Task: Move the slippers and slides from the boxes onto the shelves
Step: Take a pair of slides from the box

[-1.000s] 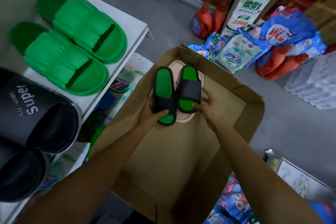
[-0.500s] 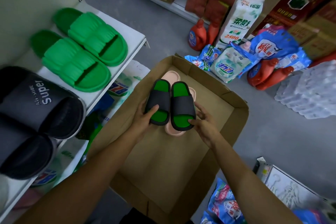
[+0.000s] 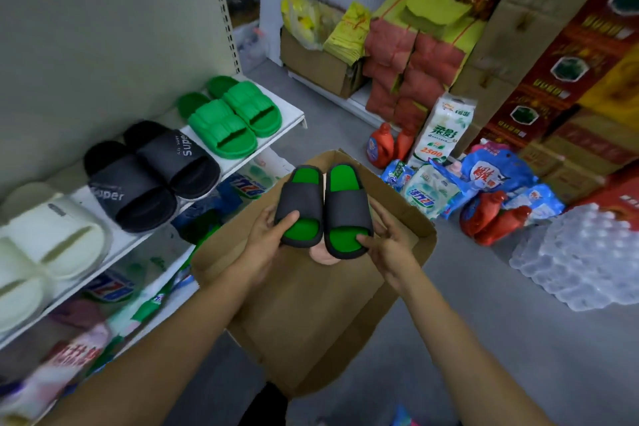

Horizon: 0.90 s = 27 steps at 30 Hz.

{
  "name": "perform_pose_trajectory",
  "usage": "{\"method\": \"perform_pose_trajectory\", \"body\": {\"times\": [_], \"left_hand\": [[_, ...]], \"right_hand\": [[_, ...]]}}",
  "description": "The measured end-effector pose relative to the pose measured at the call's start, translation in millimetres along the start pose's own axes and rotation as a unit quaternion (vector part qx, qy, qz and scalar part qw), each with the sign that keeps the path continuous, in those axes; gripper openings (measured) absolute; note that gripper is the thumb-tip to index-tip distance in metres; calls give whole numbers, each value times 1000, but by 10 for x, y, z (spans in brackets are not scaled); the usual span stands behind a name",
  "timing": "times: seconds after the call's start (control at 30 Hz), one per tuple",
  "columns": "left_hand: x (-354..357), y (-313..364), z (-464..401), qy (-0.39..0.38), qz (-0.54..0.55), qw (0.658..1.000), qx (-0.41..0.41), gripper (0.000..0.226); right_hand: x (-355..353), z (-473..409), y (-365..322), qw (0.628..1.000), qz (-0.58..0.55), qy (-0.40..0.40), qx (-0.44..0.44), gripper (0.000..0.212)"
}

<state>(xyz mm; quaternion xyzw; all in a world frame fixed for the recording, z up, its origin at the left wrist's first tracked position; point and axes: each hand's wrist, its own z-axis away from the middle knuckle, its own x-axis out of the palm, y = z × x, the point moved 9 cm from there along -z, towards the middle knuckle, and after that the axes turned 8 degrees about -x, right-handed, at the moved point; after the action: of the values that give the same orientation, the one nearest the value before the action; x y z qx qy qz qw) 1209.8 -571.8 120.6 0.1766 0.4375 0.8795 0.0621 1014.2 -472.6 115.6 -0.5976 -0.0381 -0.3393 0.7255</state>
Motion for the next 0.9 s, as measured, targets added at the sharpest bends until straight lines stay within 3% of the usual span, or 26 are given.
{"method": "perform_pose_trajectory", "body": {"times": [0.07,0.13,0.2,0.33,0.47,0.6,0.73,0.9], "left_hand": [[-63,19,385,1,9,1000,20,55],[-117,73,771,4,5,999,48,68],[-187,167,1132,11,4,996,84,73],[-392,325,1773,21,38,990,131,78],[-618,512,2322,52,44,980,185,68],[-896,616,2792,68,35,973,220,65],[-1318,563,3205,107,45,968,222,58],[-2062,360,3822,157,100,956,227,50]], "right_hand": [[168,301,-116,1000,0,-25,-9,109],[346,594,-230,998,12,-61,-18,114],[538,868,-355,995,26,-94,-30,122],[968,1312,-593,989,32,-122,-72,107],[1353,1642,-672,987,54,-96,-117,85],[1647,1879,-562,982,88,-98,-139,88],[1993,2140,-377,976,115,-116,-147,70],[2634,2694,74,973,123,-132,-142,86]]}}
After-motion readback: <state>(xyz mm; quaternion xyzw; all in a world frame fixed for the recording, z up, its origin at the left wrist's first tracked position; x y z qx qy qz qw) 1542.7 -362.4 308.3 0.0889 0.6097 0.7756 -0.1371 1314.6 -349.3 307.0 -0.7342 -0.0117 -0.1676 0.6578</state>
